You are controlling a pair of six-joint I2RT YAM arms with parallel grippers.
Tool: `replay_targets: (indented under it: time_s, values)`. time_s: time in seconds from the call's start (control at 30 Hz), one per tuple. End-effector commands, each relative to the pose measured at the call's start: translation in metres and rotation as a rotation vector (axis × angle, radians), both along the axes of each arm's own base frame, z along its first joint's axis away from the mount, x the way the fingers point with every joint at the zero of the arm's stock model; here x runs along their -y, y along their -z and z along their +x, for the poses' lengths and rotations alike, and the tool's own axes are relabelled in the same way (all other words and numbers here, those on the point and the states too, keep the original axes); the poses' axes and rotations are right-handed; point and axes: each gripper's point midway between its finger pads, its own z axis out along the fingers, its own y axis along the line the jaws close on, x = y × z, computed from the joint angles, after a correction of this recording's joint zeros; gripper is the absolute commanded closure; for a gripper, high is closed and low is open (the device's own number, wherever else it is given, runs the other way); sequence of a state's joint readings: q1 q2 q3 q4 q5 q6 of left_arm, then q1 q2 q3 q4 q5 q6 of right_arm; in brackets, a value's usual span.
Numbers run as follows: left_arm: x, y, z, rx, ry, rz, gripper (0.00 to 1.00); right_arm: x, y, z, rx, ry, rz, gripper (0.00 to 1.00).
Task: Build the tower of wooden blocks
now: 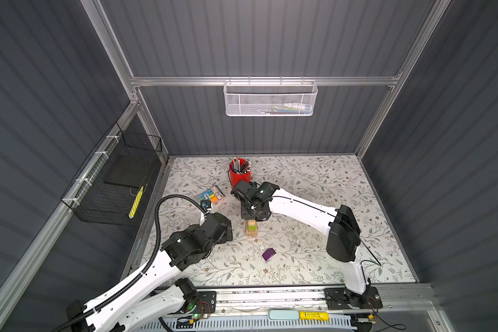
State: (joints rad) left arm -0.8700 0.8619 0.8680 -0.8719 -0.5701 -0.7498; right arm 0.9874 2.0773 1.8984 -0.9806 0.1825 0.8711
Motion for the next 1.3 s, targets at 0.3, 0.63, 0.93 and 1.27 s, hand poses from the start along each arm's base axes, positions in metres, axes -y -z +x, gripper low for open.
replay_targets:
  time_s: [0.3,0.63,0.93,1.27]
  values:
    - [-0.007,0.0047,-0.0024,-0.002,-0.019,0.023,0.0,0.002,0.0101,-0.0031,-0.015,0.0,-0.044,0.68]
    - [-0.0062,0.0045,-0.0019,-0.003,-0.018,0.024,0.0,0.0016,0.003,-0.0062,-0.007,-0.004,-0.039,0.67]
    - [-0.0071,0.0054,-0.0026,-0.005,-0.02,0.024,0.0,0.0021,0.0052,-0.007,-0.007,0.0,-0.049,0.64]
    - [-0.0074,0.0053,-0.0023,-0.004,-0.021,0.026,0.0,0.0009,0.0032,-0.0051,-0.004,0.004,-0.052,0.55]
